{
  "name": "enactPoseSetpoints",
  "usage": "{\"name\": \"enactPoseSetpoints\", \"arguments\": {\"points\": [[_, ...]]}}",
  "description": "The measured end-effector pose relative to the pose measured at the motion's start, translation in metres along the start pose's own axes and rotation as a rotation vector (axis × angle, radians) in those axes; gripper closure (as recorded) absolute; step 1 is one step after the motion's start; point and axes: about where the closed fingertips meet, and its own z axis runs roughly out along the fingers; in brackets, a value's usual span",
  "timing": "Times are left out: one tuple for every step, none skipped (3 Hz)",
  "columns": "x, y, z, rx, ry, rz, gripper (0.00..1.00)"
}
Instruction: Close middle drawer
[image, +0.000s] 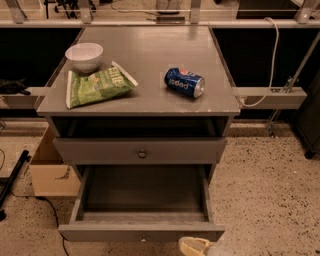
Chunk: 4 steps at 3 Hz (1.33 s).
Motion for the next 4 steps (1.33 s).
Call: {"name": "enactPoseSetpoints", "arguments": {"points": [[-0.003, 0.002, -0.001, -0.021, 0.033, -0.063, 1.0], [-0.011, -0.006, -0.006, -0.061, 0.102, -0.126, 1.0], [-0.017, -0.009, -0.011, -0.085, 0.136, -0.192, 1.0], [-0.015, -0.007, -0.009, -0.074, 0.138, -0.199, 1.0]]}}
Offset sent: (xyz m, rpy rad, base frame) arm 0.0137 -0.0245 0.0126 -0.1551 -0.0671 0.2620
